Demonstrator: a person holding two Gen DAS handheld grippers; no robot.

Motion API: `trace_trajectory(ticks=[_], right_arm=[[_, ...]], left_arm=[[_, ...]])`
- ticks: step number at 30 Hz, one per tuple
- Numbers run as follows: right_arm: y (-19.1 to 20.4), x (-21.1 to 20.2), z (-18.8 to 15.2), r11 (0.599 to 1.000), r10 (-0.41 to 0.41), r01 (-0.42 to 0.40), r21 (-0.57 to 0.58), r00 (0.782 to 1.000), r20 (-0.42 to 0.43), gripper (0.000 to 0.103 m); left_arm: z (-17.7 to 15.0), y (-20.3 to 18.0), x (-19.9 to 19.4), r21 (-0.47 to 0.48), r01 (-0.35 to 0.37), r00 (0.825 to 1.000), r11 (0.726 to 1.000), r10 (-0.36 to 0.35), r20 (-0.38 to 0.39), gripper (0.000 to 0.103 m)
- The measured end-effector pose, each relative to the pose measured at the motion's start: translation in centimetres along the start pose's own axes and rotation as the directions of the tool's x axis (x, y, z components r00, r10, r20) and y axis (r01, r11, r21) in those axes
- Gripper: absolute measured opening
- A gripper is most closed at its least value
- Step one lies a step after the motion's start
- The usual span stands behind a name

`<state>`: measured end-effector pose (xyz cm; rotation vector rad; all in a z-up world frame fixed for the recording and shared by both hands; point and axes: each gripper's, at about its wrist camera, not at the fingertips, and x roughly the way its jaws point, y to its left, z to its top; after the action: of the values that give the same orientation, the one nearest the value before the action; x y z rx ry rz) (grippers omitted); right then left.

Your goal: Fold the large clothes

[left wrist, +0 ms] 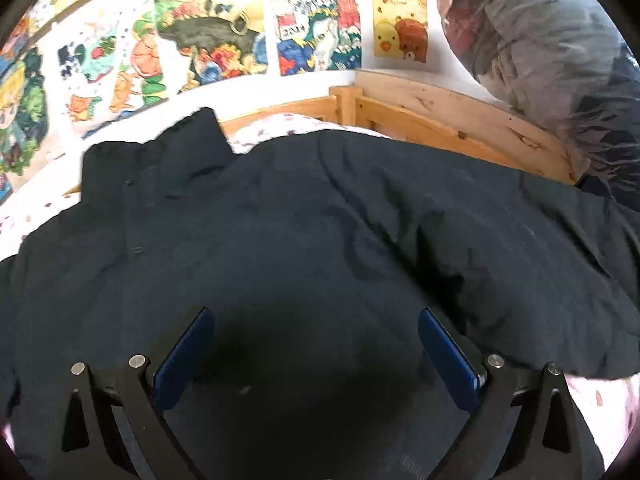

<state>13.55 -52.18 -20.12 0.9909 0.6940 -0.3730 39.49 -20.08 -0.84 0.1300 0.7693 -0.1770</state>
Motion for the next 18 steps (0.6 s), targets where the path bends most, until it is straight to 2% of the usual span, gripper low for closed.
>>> trace_trajectory(ticks=[5, 6, 8, 10, 14, 15, 16, 18], right_arm=[[-0.6, 1.6, 1.0, 0.998, 0.016, -0.019, 0.057, 0.998, 0.057, 0.102], [-0.5, 1.8, 1.1, 0.997, 0.012, -0.016, 0.070, 0.998, 0.061, 0.098], [-0.5, 2.4, 1.5, 0.997, -0.004, -0.001, 0.080, 0.997, 0.071, 0.084], [-0.1, 2.3, 1.8, 0.998, -0.009, 0.003, 0.069, 0.997, 0.078, 0.063], [2.8, 2.3, 2.3, 0.999, -0.033, 0.037, -0.032, 0.994, 0.108, 0.034], [3.6, 2.1, 2.2, 0.997, -0.032, 0.039, -0.060, 0.993, 0.118, 0.023], [4.9, 1.9, 2.2, 0.993, -0.033, 0.049, -0.109, 0.990, 0.138, 0.018], [7.2, 1.4, 2.1, 0.982, -0.025, 0.057, -0.178, 0.985, 0.173, 0.016]], left_arm=[[0.8, 0.3, 4.0, -0.086, 0.034, 0.994, 0.996, -0.042, -0.099, 0.103], [0.8, 0.3, 4.8, -0.097, 0.037, 0.991, 0.995, -0.049, -0.125, 0.103], [0.7, 0.1, 6.3, -0.095, 0.033, 0.982, 0.995, -0.050, -0.184, 0.103], [0.5, 0.0, 6.8, -0.095, 0.035, 0.981, 0.995, -0.052, -0.188, 0.103], [0.4, 0.2, 6.3, -0.091, 0.042, 0.981, 0.995, -0.058, -0.185, 0.103], [0.5, 0.5, 6.0, -0.096, 0.046, 0.981, 0.994, -0.064, -0.184, 0.103], [0.5, 0.7, 5.6, -0.098, 0.049, 0.981, 0.994, -0.066, -0.182, 0.103], [0.4, 1.4, 4.6, -0.100, 0.054, 0.983, 0.994, -0.070, -0.169, 0.103]])
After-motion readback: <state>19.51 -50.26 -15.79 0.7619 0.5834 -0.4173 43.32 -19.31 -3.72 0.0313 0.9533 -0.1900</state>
